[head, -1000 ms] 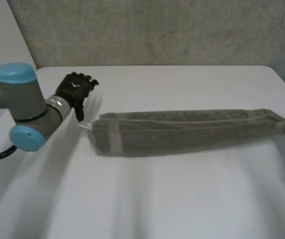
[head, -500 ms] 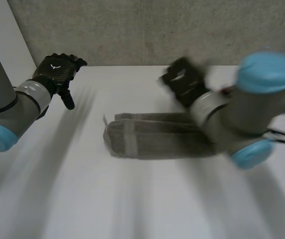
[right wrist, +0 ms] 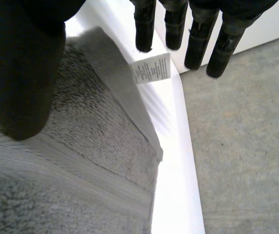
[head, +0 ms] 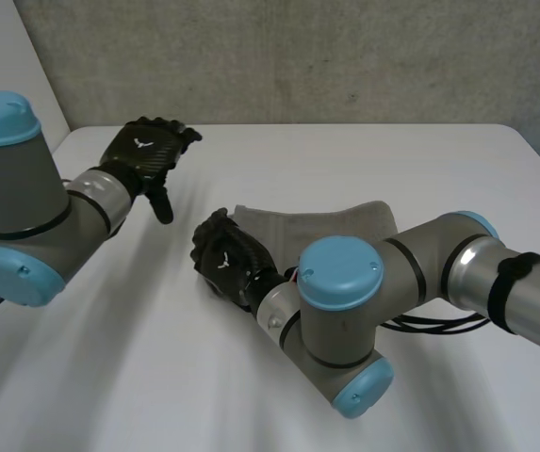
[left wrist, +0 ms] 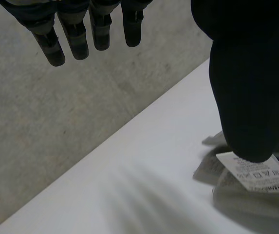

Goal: Fold the towel.

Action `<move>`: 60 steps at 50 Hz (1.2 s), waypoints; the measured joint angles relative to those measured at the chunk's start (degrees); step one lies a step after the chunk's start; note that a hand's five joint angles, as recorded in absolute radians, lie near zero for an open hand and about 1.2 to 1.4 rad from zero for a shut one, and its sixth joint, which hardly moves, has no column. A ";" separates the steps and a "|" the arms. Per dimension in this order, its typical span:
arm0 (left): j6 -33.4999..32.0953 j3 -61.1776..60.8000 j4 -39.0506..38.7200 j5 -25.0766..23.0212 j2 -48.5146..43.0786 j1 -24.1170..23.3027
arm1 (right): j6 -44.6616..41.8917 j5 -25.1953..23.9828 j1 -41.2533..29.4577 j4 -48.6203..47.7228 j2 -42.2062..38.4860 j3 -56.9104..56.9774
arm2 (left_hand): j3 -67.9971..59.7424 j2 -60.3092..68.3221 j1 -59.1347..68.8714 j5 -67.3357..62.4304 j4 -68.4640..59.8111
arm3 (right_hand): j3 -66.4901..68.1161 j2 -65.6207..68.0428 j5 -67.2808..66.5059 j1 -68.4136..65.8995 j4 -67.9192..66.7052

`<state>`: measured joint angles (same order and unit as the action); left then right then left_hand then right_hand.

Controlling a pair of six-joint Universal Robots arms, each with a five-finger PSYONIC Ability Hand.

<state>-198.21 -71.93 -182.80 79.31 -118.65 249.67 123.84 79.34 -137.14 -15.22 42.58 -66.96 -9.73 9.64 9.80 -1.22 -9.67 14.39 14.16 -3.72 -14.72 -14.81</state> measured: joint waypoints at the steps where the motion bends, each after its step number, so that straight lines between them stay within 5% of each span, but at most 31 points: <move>1: 0.00 0.06 -0.13 0.03 -0.01 -0.26 | 0.27 0.11 0.09 -0.03 0.37 -0.39 | 0.00 0.00 0.00 0.00 0.00 | -0.36 -0.22 0.05 0.48 0.16; 8: 0.56 0.27 -2.43 1.11 -0.55 -3.64 | 9.02 3.42 3.43 0.43 10.08 -6.77 | 0.00 0.00 0.00 0.00 0.00 | -0.54 -0.24 0.05 1.63 0.16; 17: 5.73 0.20 -4.24 4.35 -3.01 -7.96 | 26.48 5.94 16.92 9.88 22.64 -16.12 | 0.00 0.00 0.00 0.00 0.00 | -0.54 -0.24 0.05 1.65 0.16; 31: 9.83 -0.41 -4.03 6.13 -10.84 -13.74 | 37.14 -2.85 29.31 12.54 23.39 -24.84 | -0.13 0.13 0.11 0.00 -0.13 | -0.33 -0.08 -0.19 0.80 0.02; 36: 9.26 -0.46 -3.82 9.73 -13.16 -14.88 | 41.07 -4.19 30.82 9.36 20.51 -25.87 | -0.13 0.14 0.18 0.03 -0.14 | 9.01 8.92 -10.45 -8.87 -8.55; 47: 8.08 -0.90 -3.43 13.75 -13.28 -15.16 | 41.82 -1.90 31.12 5.72 17.73 -25.16 | -0.14 0.15 0.20 0.04 -0.14 | 60.78 57.42 -59.90 -57.99 -60.59; 60: 7.87 -1.17 -1.30 17.46 -8.64 -15.09 | 28.17 2.34 27.66 6.41 18.32 -17.28 | -0.14 0.15 0.18 0.04 -0.14 | 62.11 61.86 -61.95 -58.21 -61.57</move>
<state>-190.34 -73.10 -184.10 96.77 -127.29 234.58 152.01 81.68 -109.48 -8.81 60.90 -84.24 -9.87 9.79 9.98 -1.19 -9.81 76.50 76.02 -65.67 -72.93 -76.38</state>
